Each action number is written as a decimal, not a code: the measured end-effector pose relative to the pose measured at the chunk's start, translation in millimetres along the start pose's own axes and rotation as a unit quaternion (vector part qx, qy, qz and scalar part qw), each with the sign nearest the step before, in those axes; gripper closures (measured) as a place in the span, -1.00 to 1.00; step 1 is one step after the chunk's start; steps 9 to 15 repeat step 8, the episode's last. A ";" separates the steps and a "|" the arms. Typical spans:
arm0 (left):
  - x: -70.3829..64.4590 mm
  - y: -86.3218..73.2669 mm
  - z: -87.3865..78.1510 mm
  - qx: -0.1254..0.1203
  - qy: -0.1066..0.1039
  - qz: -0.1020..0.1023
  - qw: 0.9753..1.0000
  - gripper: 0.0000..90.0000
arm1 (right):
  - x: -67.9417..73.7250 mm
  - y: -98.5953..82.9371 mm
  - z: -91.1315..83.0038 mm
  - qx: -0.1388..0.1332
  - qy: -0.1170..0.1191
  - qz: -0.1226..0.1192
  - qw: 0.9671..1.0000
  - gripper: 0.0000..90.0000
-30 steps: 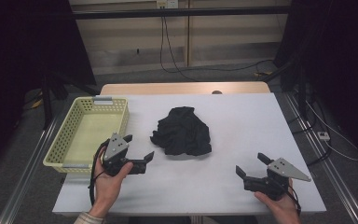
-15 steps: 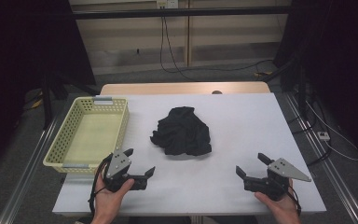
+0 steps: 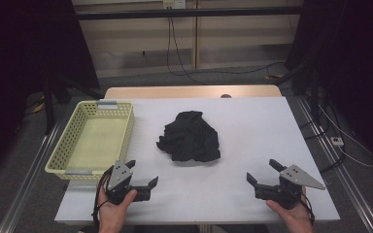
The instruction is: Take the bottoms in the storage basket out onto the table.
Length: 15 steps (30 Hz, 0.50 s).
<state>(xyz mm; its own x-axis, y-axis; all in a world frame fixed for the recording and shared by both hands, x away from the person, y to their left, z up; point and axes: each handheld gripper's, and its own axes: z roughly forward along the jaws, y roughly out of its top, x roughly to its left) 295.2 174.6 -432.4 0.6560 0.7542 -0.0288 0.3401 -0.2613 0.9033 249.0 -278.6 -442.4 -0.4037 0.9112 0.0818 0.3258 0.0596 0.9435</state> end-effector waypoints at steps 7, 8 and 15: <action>2.4 -2.1 4.4 0.003 0.013 0.008 1.000 -0.89 | 0.1 0.0 0.1 0.000 0.002 0.000 1.000 -0.89; 2.1 -2.0 4.4 0.003 0.013 0.010 1.000 -0.89 | 0.3 0.0 0.2 0.000 0.002 0.000 1.000 -0.89; 2.1 -2.0 4.4 0.003 0.013 0.010 1.000 -0.89 | 0.3 0.0 0.2 0.000 0.002 0.000 1.000 -0.89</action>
